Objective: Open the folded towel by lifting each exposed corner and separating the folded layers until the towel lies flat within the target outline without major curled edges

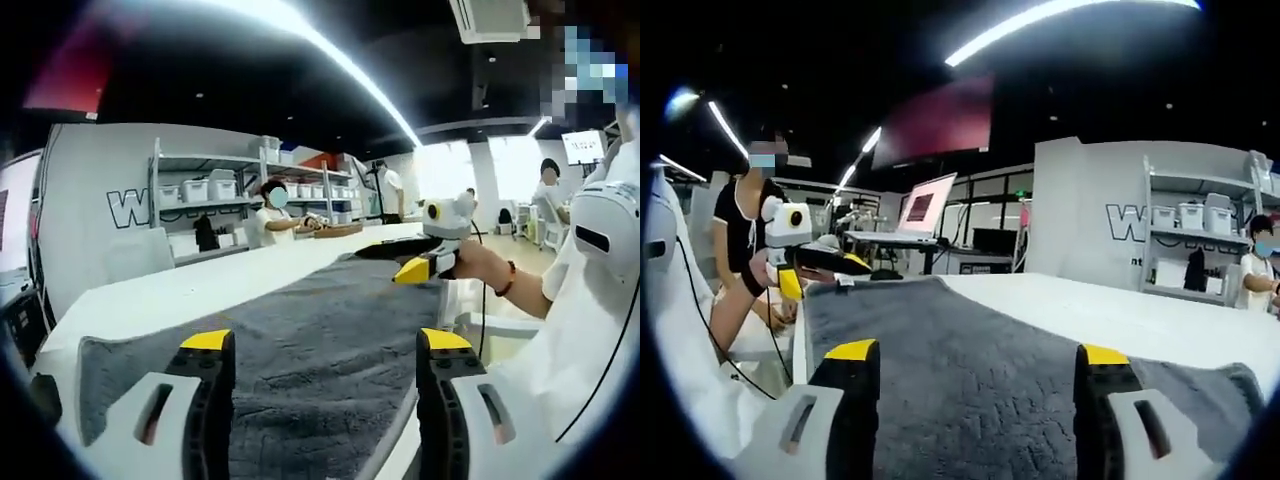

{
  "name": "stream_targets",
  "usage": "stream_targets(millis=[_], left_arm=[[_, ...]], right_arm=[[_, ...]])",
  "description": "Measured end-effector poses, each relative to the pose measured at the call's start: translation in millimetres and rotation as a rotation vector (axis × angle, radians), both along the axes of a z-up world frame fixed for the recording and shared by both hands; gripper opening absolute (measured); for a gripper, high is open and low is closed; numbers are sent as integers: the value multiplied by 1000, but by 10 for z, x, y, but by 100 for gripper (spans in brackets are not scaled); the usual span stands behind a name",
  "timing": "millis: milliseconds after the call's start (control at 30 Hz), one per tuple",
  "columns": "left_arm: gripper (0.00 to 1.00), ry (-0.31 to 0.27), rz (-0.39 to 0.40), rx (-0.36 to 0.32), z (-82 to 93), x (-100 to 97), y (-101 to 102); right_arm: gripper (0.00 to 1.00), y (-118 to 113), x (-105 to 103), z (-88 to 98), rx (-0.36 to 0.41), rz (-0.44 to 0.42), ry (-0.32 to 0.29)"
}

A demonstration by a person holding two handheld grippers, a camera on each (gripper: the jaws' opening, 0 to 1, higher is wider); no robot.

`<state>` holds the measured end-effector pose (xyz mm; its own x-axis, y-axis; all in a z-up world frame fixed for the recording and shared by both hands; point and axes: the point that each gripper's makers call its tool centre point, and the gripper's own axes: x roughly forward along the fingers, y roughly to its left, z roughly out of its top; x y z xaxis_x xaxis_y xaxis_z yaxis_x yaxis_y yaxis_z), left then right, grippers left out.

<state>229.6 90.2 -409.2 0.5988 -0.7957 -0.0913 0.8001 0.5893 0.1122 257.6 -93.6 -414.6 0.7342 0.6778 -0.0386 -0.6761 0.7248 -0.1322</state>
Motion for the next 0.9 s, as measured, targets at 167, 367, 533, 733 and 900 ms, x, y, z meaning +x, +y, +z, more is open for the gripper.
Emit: stream_targets(millis=[167,367,533,733,900], left_arm=[[71,-4,-6,-16,28,-19,10],[71,-2,-4,-4,1,-21,12],[71,-3,-3,-3,-3,-17,12],[71,0,-12,2,-19,-29,-28],[72,3,-10,5,-32,-22,-30]], right_arm=[[79,-5,-19,3,18,4,3],[78,-6,-39,23,24,-1,-4],[78,-28,-34,3,28,-9,-4],[78,-16,-47,-7,26,-8,-3],[78,-4,-51,-39,22,-7,-1]])
